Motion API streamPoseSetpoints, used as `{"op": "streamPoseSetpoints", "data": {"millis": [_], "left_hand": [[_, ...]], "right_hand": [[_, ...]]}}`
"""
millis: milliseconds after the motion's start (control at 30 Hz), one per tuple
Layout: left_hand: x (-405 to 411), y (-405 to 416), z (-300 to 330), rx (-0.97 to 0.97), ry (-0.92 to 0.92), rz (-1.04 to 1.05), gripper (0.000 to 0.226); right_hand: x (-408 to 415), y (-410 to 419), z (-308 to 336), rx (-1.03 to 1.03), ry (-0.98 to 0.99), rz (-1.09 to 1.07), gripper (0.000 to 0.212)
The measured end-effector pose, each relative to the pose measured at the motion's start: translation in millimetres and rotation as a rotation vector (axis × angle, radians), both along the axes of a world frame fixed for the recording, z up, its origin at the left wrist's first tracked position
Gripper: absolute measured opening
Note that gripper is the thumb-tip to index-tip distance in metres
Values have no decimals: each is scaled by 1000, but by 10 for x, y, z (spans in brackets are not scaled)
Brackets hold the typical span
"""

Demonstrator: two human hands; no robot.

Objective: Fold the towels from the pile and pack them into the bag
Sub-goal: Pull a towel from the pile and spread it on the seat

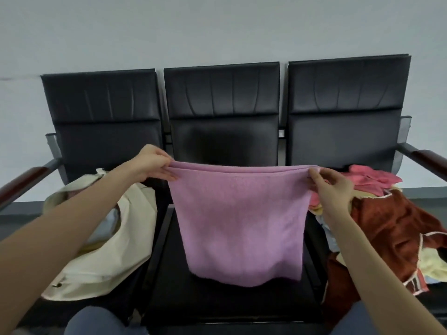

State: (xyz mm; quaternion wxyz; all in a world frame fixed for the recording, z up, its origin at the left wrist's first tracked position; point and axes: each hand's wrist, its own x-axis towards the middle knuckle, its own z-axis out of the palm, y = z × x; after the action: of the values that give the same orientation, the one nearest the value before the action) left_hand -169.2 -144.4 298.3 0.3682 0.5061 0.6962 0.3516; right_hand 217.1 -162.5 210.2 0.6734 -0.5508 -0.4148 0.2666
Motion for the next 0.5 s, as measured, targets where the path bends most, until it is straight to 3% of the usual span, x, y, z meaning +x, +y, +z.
{"op": "streamPoseSetpoints", "data": {"millis": [233, 367, 500], "left_hand": [[65, 400, 200, 469, 150, 201, 30], [-1, 326, 75, 493, 142, 174, 34], [-65, 107, -458, 383, 80, 161, 33]], "right_hand": [[-53, 437, 365, 108, -144, 141, 4], [-23, 474, 371, 116, -139, 217, 11], [-56, 238, -106, 41, -147, 207, 5]]}}
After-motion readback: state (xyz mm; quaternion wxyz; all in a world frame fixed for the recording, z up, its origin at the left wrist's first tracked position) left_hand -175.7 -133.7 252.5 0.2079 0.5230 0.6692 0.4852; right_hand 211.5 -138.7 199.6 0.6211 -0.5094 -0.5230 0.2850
